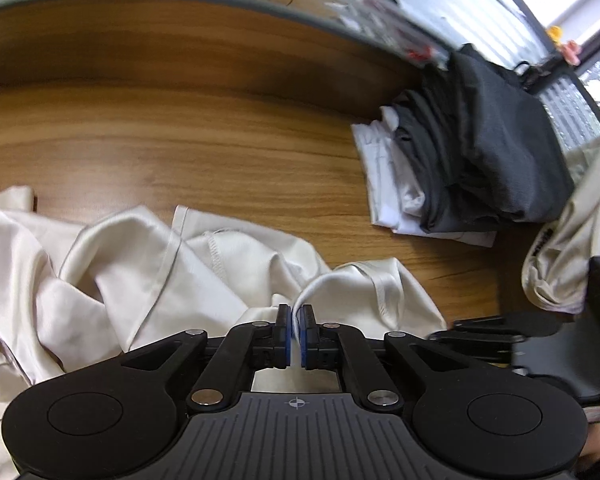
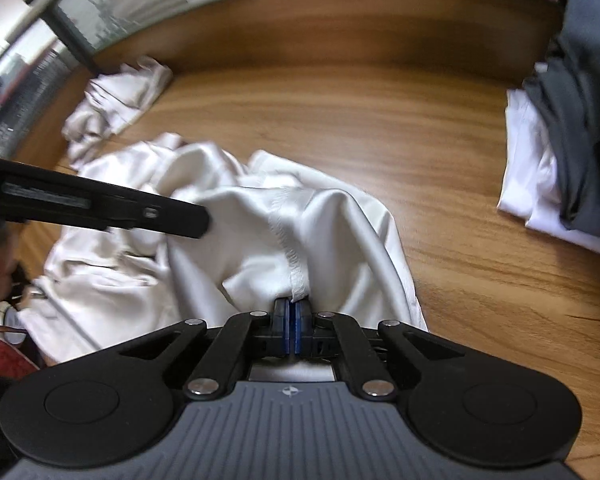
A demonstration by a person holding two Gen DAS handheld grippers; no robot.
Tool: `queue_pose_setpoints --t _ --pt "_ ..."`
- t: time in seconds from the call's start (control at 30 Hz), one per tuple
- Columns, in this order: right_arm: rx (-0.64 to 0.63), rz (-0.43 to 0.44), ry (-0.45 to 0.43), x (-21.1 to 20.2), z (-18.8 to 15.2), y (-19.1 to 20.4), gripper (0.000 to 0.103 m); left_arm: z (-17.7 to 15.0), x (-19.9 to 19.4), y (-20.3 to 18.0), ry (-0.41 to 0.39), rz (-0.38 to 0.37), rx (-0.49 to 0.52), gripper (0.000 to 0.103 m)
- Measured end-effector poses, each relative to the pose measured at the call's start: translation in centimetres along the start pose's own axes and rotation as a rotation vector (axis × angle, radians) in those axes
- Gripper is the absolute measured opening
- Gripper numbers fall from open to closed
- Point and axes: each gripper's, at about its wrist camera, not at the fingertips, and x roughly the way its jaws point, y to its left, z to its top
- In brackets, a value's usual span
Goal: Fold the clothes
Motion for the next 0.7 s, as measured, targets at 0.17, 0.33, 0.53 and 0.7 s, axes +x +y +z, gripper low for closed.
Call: queue_pose_setpoints --t 0.17,0.33,0.53,0.7 --pt "-0.002 0.046 -0.062 -5.2 0.3 1.1 0.002 -0.5 -2.1 -2.0 -0.017 -0.025 0.074 0.022" --pt "-0.013 0.032 -0.132 -9.9 0.3 2.0 0.002 -1.8 -4.2 -4.2 -0.016 -0.008 0.218 0.039" --pt "-0.010 0.013 -0.228 -14.8 0.4 2.4 0.002 -4.1 -5.4 -5.0 0.005 -0.045 0.317 0.054" --pt "-0.007 0.018 -0.321 -19.4 1.0 3.2 0.001 -5.1 -5.2 -5.3 0.022 -0.049 0.324 0.054"
